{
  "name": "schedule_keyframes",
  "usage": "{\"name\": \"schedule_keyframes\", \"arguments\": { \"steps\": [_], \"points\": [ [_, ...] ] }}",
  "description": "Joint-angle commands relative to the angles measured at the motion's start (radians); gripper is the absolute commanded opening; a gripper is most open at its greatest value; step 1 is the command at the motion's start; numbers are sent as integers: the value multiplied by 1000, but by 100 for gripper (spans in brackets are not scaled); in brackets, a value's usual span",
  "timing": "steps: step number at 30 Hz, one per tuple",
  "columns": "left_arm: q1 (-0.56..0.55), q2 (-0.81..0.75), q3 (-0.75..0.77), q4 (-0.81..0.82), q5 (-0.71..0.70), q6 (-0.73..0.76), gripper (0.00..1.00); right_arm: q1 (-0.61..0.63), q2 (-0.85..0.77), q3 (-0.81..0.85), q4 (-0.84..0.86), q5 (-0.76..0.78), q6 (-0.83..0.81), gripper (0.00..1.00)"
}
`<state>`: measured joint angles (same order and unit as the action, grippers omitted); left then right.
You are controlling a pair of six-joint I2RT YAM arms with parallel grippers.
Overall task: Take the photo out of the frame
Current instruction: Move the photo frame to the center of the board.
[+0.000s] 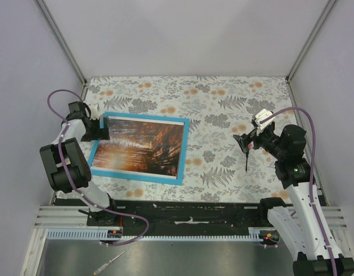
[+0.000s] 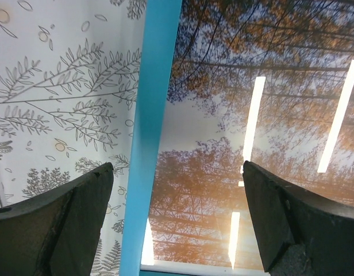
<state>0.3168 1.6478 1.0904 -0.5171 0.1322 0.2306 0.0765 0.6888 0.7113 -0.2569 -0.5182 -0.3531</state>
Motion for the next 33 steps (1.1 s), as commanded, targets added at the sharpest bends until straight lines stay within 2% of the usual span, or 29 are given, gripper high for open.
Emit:
{"name": "schedule_keyframes", "arguments": {
  "steps": [1, 18, 27, 33],
  "points": [
    [14, 29, -15, -18, 53, 53, 100, -1, -8, 11, 19, -8, -10, 98],
    [1, 41, -63, -89, 271, 46, 100, -1, -5, 11, 19, -8, -10, 98],
    [-73, 32, -26, -142, 349, 33, 100, -3, 6, 11, 13, -23, -10, 98],
    [-182, 24, -3, -156, 391, 0, 100, -1, 2, 7, -15, -117, -41, 97]
  ]
}}
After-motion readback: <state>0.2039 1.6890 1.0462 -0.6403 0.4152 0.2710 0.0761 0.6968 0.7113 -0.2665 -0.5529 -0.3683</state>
